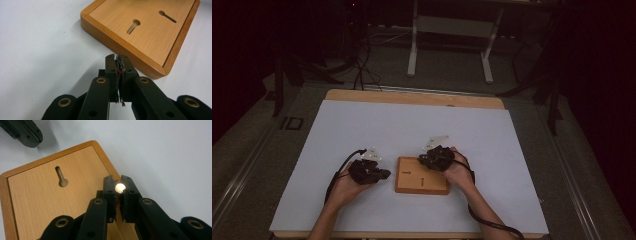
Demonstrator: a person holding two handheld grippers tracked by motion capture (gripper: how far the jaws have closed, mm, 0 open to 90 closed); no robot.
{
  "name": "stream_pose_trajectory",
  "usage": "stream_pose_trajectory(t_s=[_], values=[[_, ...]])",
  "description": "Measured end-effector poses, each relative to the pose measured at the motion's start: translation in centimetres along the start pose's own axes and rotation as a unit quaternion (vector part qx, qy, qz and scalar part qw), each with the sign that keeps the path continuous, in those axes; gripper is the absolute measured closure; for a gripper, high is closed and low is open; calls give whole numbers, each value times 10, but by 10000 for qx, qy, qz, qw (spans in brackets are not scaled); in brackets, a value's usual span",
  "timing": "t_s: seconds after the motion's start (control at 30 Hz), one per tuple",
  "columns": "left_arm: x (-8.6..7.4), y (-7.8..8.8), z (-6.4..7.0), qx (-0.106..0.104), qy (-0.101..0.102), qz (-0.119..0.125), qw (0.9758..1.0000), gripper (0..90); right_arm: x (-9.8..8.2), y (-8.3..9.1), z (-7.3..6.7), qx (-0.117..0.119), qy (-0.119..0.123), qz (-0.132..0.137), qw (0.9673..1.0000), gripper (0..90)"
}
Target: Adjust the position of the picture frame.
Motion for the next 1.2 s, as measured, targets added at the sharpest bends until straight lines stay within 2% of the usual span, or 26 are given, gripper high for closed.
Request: stream_pose_trajectory(t_s=[0.57,0.8,0.87,0.97,1.1,1.2], values=[[5,4,-4,236,-13,265,9994,808,2,-3,1,40,-64,75,9999,830],[7,6,-6,306,14,373,9988,794,1,-2,0,-32,-94,148,9998,821],[8,6,-6,341,20,405,9986,784,0,-1,1,-96,-96,175,9998,767],[9,7,-7,389,44,477,9981,767,2,5,1,-18,-267,371,9990,635],[11,9,-7,422,33,568,9975,757,8,14,3,-53,-308,515,9982,557],[13,11,-8,452,57,656,9968,746,11,19,2,-144,-242,539,9981,520]])
Point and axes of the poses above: each handheld gripper's, and its own axes: y roughly backward along the jaws, x roughly out of its top, z roughly to its right, the point moved 9 cm from there along -y, roughly forward along the jaws, and after that the axes turned 7 degrees about y, right-handed, at the moved point
